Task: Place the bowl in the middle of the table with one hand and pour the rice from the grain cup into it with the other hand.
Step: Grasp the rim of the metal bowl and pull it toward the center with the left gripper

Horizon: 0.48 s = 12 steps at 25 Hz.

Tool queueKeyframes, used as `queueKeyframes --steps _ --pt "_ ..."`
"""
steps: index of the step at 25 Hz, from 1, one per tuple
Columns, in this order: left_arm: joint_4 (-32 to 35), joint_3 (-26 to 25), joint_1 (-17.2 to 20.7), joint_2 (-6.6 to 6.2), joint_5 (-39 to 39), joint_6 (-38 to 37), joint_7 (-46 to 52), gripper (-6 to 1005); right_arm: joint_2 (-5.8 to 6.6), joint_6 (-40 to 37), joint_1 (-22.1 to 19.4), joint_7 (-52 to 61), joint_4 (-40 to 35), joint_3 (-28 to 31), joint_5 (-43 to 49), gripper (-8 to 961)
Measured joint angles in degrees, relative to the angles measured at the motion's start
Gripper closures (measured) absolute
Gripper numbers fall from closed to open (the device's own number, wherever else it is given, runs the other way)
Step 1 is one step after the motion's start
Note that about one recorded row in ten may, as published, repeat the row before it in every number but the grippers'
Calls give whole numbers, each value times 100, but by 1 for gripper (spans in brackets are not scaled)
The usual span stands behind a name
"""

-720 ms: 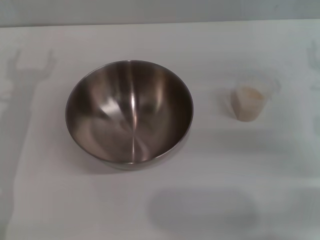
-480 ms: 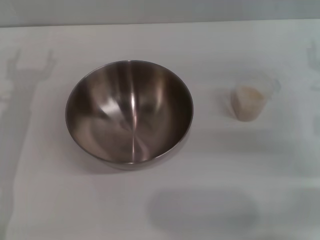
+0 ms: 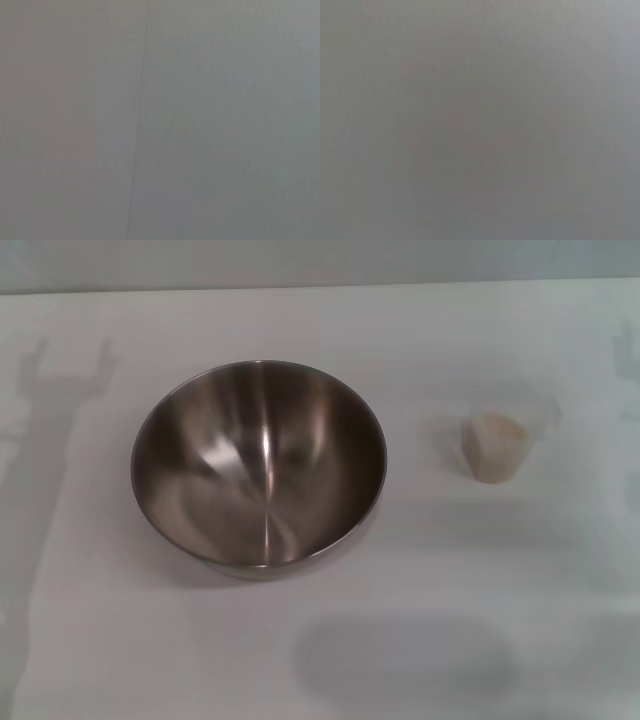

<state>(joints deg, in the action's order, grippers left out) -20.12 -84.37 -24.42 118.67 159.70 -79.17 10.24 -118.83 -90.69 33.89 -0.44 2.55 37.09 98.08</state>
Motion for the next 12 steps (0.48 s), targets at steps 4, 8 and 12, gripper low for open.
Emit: queueKeyframes --steps 4,8,12 --pt "-433 -2 40 -30 -1 646 -8 131 0 -4 4 -2 -2 0 0 364" --pt "-1263 -59 222 -55 -1 1689 -51 131 0 -10 -16 -1 -6 0 0 364" --pt "-2301 -201 450 -104 52 2895 -103 131 0 -10 -17 -1 -12 0 0 364"
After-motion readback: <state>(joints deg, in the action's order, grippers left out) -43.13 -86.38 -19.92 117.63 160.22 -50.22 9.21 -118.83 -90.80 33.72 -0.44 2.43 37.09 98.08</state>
